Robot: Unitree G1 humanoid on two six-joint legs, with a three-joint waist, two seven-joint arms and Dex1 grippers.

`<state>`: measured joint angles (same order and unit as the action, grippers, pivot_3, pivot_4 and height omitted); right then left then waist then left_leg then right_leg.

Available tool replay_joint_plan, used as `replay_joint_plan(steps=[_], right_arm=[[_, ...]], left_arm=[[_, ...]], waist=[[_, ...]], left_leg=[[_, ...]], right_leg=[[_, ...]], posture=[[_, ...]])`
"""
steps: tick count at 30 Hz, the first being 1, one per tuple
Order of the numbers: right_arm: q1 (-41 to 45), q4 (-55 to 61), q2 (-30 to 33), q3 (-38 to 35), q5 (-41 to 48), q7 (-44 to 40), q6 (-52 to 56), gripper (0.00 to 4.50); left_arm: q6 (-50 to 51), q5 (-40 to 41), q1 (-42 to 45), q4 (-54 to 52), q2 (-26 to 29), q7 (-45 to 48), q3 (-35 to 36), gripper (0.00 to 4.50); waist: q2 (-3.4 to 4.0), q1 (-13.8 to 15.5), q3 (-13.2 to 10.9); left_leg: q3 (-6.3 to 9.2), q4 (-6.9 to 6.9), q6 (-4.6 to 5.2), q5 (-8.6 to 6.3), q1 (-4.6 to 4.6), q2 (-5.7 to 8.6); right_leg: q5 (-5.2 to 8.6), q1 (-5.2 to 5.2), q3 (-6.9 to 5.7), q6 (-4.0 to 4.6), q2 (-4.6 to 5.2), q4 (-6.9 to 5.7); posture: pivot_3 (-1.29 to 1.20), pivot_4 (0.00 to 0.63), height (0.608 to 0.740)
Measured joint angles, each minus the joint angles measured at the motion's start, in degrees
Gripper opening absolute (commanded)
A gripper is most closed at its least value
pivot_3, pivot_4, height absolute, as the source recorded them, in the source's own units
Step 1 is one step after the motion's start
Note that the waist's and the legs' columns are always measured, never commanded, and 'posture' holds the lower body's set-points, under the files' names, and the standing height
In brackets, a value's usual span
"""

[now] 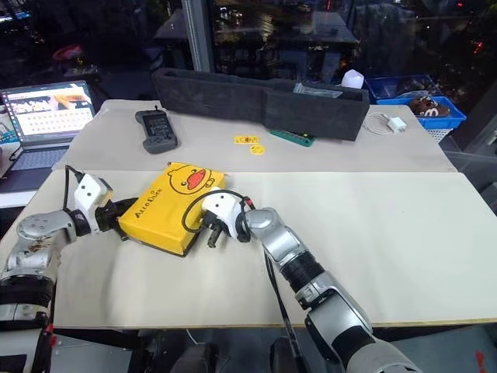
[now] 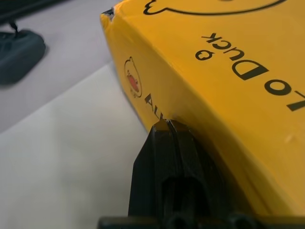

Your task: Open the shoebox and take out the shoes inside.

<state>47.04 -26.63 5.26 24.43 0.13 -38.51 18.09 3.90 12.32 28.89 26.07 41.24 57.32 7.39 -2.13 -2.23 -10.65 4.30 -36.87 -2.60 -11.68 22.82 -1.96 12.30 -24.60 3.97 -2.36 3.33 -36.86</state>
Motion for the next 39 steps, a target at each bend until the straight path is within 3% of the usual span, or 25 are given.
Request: replay_joint_plan(steps=[5,9,19,25,31,39], right_arm=[[-0.38,0.10,5.03,-3.27,-1.34,0.11,0.00,0.03],[-3.05,3.83,9.14,-6.55,-2.17,1.09,1.76,0.03],[-15.92,29.35,15.74,-10.29,-3.23,2.20,17.31,0.03],[-19.32,36.08,17.12,-11.59,-3.36,2.78,22.74,0.03],[-19.24,36.17,17.03,-12.56,-3.28,3.75,23.42,0.03],[-17.06,34.87,17.57,-13.65,-2.86,2.81,21.16,0.03]], left_arm=[[0.22,-0.94,2.71,-2.06,-4.87,0.26,-2.46,0.00],[-1.12,-3.47,7.97,2.70,-8.76,2.27,-6.60,0.00],[-12.88,-9.35,22.07,24.88,-15.22,8.60,-11.89,0.00],[-15.41,-10.19,24.34,28.50,-17.08,11.57,-12.32,0.00],[-14.67,-9.54,19.40,20.41,-15.86,13.47,-11.93,0.00],[-1.21,-4.43,0.31,-7.66,-9.98,12.09,-9.59,0.00]], waist=[[0.00,0.99,0.00],[0.00,1.18,0.00],[0.00,0.50,0.00],[0.00,-0.29,-0.01],[0.01,-1.00,-0.01],[0.03,-1.71,-0.02]], left_leg=[[0.02,-0.03,-0.01,0.00,-0.11,0.03],[0.03,-0.03,0.00,0.00,-0.08,0.02],[0.03,-0.03,0.00,0.00,0.04,0.04],[0.03,-0.04,0.00,0.00,0.06,0.05],[0.03,-0.02,0.01,0.00,0.04,0.02],[0.04,-0.02,0.00,0.00,-0.02,0.01]], right_leg=[[0.21,0.21,-0.04,-0.34,0.02,0.07],[0.20,0.18,-0.04,-0.32,0.01,0.10],[0.24,0.08,-0.03,-0.39,0.01,0.10],[0.24,0.09,-0.02,-0.40,0.02,0.11],[0.24,0.07,0.00,-0.40,0.00,0.10],[0.24,0.08,0.02,-0.40,0.01,0.04]], posture=[[0.00,0.150,0.715],[0.00,0.150,0.715],[0.00,0.150,0.715],[0.00,0.150,0.715],[0.00,0.150,0.715],[0.00,0.150,0.715]])
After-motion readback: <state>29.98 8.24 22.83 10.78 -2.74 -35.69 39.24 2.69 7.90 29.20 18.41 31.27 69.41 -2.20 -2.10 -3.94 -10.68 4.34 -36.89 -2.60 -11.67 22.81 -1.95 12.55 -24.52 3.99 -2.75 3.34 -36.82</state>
